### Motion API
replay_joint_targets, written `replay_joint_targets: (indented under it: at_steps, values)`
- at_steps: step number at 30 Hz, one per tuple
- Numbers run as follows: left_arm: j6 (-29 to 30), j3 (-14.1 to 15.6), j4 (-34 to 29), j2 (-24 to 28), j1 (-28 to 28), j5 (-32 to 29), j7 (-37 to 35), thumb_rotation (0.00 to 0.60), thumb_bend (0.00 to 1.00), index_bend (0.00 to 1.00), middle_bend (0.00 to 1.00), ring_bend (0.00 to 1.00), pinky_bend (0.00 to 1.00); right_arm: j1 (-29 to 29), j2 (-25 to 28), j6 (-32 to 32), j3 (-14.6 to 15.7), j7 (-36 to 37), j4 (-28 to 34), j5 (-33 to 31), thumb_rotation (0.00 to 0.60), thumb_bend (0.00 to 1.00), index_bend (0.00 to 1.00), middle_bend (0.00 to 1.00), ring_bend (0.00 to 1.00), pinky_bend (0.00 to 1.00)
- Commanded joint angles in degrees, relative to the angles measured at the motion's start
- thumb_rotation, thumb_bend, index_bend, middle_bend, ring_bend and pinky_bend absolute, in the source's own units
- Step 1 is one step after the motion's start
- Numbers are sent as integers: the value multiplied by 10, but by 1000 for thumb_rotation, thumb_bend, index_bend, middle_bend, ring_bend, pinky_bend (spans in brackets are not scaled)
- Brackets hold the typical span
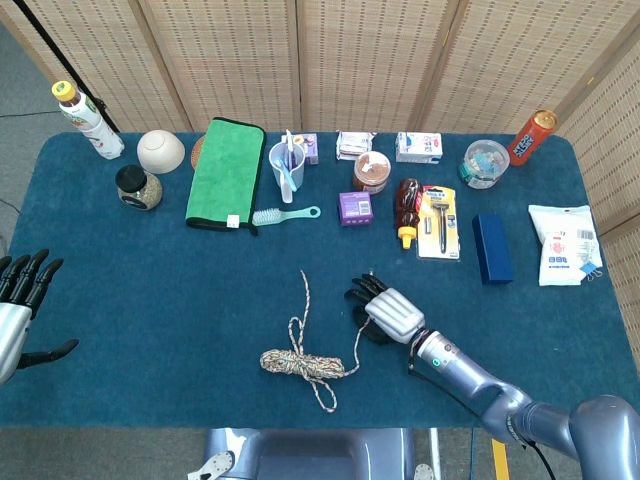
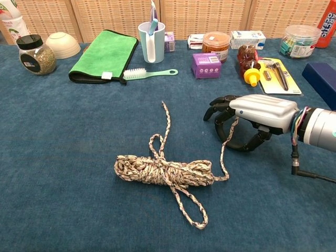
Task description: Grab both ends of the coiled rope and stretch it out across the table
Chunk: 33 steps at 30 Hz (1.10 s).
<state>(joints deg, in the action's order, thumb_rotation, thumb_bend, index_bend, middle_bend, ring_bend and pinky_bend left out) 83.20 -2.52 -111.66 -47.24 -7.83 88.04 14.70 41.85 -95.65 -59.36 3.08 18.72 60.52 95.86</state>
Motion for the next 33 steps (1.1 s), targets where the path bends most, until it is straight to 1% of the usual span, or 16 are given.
replay_joint_targets:
  at_steps: [1, 6, 12, 16, 19, 21, 23, 28, 31, 33]
  values:
    - [0, -2, 0, 1, -2, 2, 0, 462, 0, 23, 0, 0, 0, -1, 1, -2, -2, -2, 4, -2, 600, 492, 581, 211, 0, 0]
    - [-11, -2, 6, -3, -12, 14, 0, 462, 0, 27, 0, 0, 0, -7, 6, -12, -6, -12, 17, -8, 600, 508, 591, 225, 6, 0]
    - [-40, 1, 24, -17, -33, 34, -10, 469, 0, 85, 0, 0, 0, -24, 28, -32, -14, -30, 44, -21, 600, 511, 600, 233, 11, 0]
    - [-49, -3, 33, -24, -45, 44, -18, 502, 0, 142, 8, 1, 0, -30, 40, -39, -15, -39, 60, -25, 600, 511, 600, 235, 13, 0]
    - [-77, -8, 47, -38, -72, 61, -25, 564, 8, 205, 48, 22, 0, -42, 58, -56, -17, -55, 87, -28, 600, 511, 599, 236, 13, 0]
    - [-112, -11, 55, -51, -98, 62, -27, 598, 34, 254, 79, 47, 0, -53, 71, -69, -17, -69, 110, -31, 600, 511, 599, 237, 13, 0]
    - [-135, -13, 59, -59, -114, 60, -27, 600, 67, 300, 98, 68, 0, -61, 79, -73, -17, -79, 124, -36, 600, 511, 600, 237, 13, 0]
    - [-203, -26, 72, -86, -167, 46, -16, 600, 212, 392, 119, 86, 0, -79, 98, -86, -17, -98, 152, -42, 600, 511, 606, 238, 13, 0]
    - [-234, -33, 80, -101, -192, 36, -8, 600, 272, 414, 100, 61, 0, -87, 105, -95, -19, -106, 164, -45, 600, 511, 609, 238, 13, 0]
    - [-249, -36, 87, -111, -207, 33, -3, 600, 282, 422, 66, 36, 0, -92, 109, -100, -19, -109, 170, -47, 600, 511, 611, 238, 13, 0]
